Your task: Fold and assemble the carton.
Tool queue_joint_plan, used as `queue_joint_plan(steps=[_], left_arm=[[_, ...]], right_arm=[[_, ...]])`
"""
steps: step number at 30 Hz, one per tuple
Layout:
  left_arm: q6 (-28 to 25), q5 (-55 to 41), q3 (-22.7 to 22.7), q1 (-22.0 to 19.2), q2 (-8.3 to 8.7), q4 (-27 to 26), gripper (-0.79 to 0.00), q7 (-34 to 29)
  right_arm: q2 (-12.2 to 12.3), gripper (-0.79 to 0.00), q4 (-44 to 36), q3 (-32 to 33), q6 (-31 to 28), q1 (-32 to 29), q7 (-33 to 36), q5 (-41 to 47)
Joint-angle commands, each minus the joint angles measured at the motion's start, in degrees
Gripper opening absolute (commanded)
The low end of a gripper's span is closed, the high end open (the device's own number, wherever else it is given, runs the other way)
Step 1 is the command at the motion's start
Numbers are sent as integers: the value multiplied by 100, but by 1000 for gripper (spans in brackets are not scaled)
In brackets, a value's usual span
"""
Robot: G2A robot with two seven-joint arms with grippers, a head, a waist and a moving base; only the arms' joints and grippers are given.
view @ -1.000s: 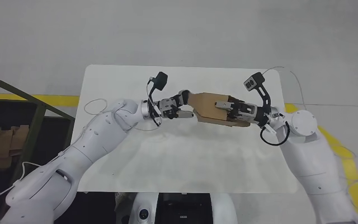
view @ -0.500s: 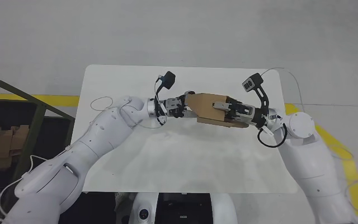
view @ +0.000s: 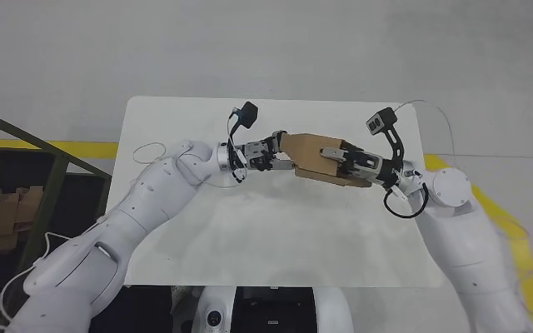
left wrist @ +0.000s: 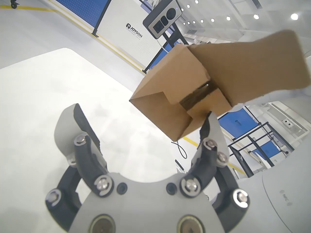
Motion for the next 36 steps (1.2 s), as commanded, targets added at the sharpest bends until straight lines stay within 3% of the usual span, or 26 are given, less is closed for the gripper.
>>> queue_joint_plan(steps=[1,17,36], left_arm=[[0,31,-125,51,55,-20,0,-8],[0,-336,-1069,462,526,-684,0,-804],[964,356,-1048,267,386,-640,0,-964]], right_arm=[[13,-785,-10,80,-19,-45,-137,-121],[31,-785,-414,-8,506,-330,-1281,-1535],[1,-785,-1019,-265,837,-454,-1614,-2183]])
